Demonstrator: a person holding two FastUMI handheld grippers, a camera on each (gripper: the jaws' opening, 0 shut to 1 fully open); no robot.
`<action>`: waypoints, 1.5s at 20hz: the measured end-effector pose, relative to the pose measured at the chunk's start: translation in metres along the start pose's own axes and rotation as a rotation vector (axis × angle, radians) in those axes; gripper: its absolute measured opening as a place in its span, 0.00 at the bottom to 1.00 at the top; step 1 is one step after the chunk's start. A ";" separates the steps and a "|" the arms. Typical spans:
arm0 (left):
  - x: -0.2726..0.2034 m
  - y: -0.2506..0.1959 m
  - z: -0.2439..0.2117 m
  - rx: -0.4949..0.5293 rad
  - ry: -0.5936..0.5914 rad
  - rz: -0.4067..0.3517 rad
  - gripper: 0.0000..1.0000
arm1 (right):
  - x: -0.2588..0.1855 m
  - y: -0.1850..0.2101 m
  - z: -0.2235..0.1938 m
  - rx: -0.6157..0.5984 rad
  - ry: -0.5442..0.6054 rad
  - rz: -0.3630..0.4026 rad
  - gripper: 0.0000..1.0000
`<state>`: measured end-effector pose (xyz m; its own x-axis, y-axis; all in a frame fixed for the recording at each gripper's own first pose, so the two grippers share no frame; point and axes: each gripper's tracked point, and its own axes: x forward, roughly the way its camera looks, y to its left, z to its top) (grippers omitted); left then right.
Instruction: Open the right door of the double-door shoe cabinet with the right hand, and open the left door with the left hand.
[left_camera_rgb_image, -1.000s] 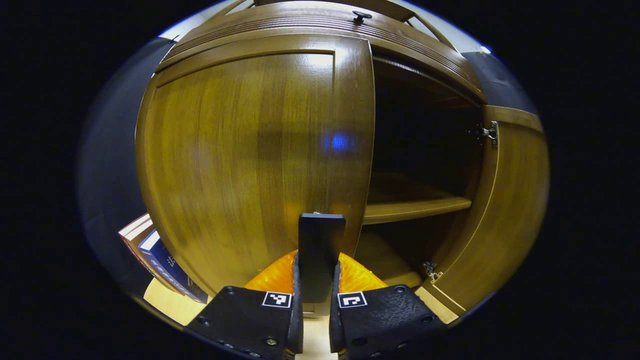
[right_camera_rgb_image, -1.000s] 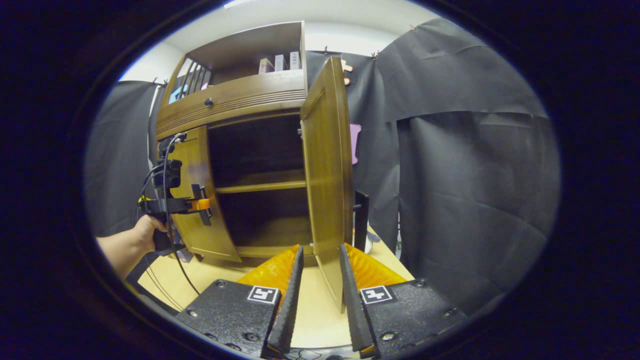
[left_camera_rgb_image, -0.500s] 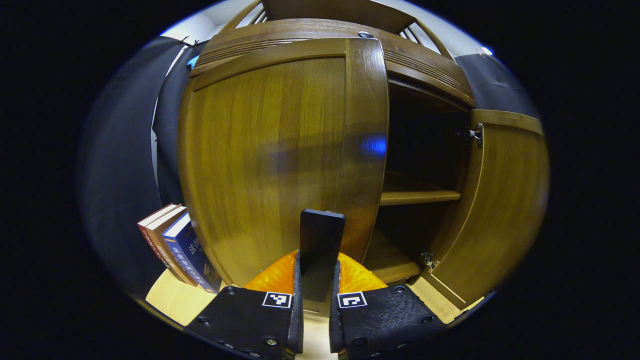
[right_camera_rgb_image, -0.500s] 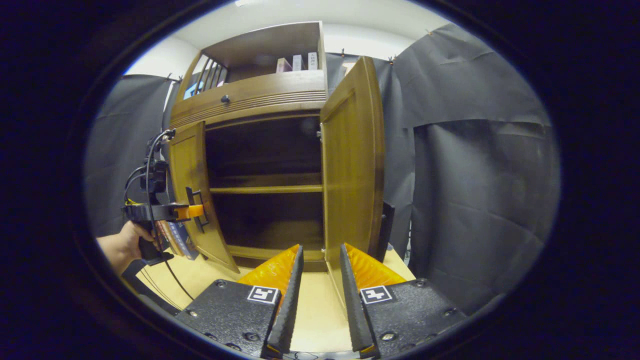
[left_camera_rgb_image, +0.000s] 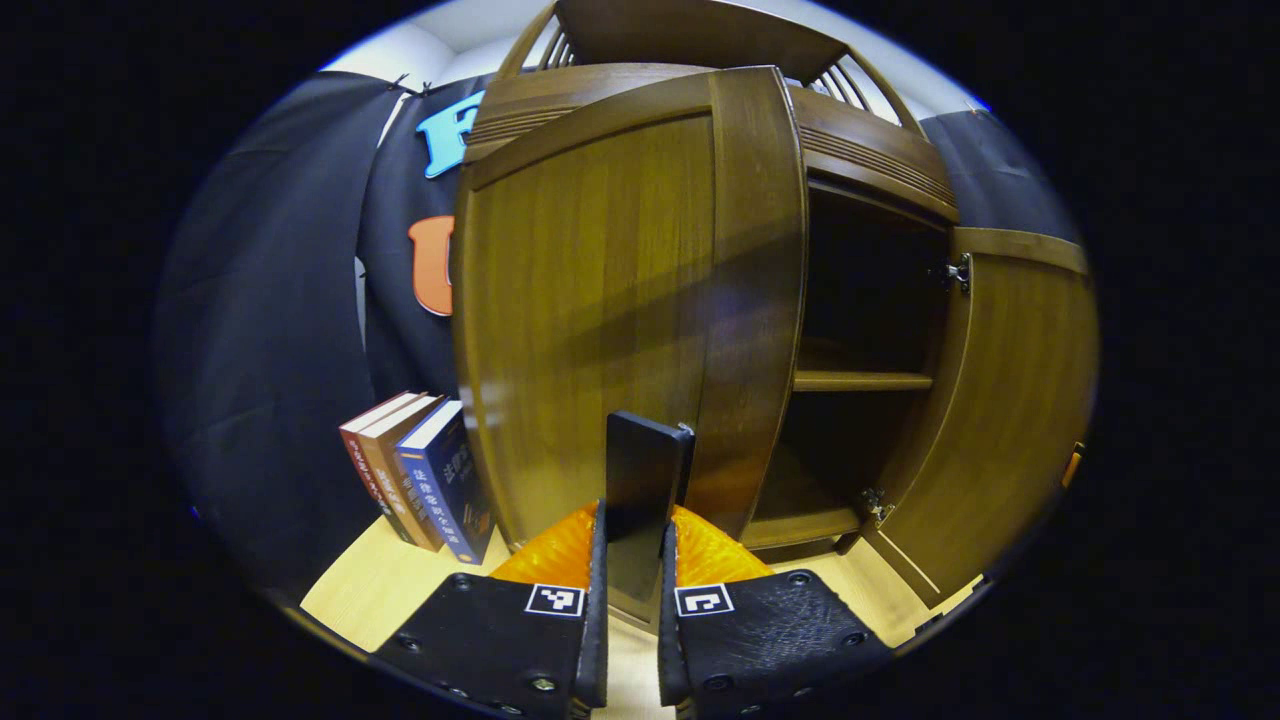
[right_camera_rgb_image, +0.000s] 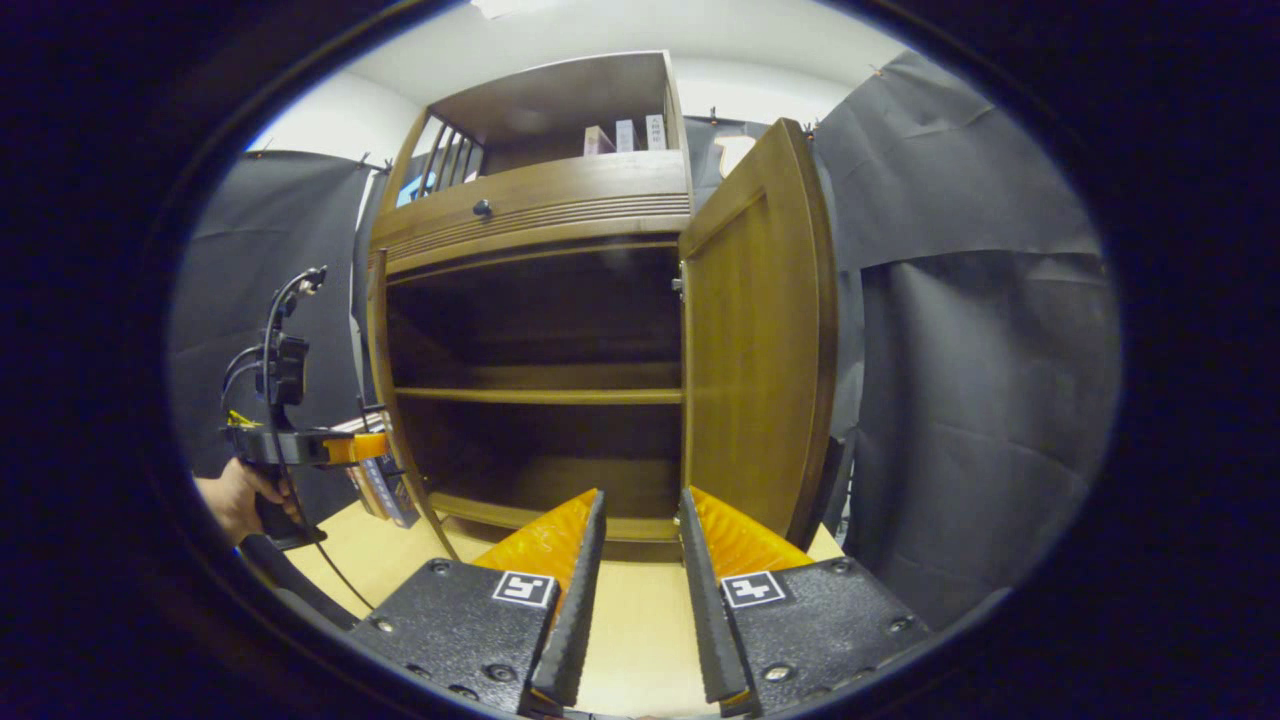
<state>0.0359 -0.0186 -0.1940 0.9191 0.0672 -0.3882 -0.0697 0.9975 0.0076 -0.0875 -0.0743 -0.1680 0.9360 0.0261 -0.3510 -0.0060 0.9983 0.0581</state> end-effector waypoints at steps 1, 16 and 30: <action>-0.005 0.005 -0.001 -0.008 0.002 0.015 0.19 | 0.002 0.002 0.001 0.000 -0.001 0.005 0.50; -0.060 0.112 -0.011 -0.021 -0.024 0.229 0.18 | 0.021 0.051 0.011 -0.048 -0.003 0.106 0.65; -0.074 0.158 -0.014 -0.047 -0.054 0.170 0.12 | 0.040 0.084 0.016 -0.088 0.014 0.112 0.65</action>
<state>-0.0486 0.1336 -0.1768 0.9121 0.2366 -0.3348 -0.2425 0.9698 0.0248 -0.0451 0.0098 -0.1617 0.9226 0.1378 -0.3602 -0.1416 0.9898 0.0158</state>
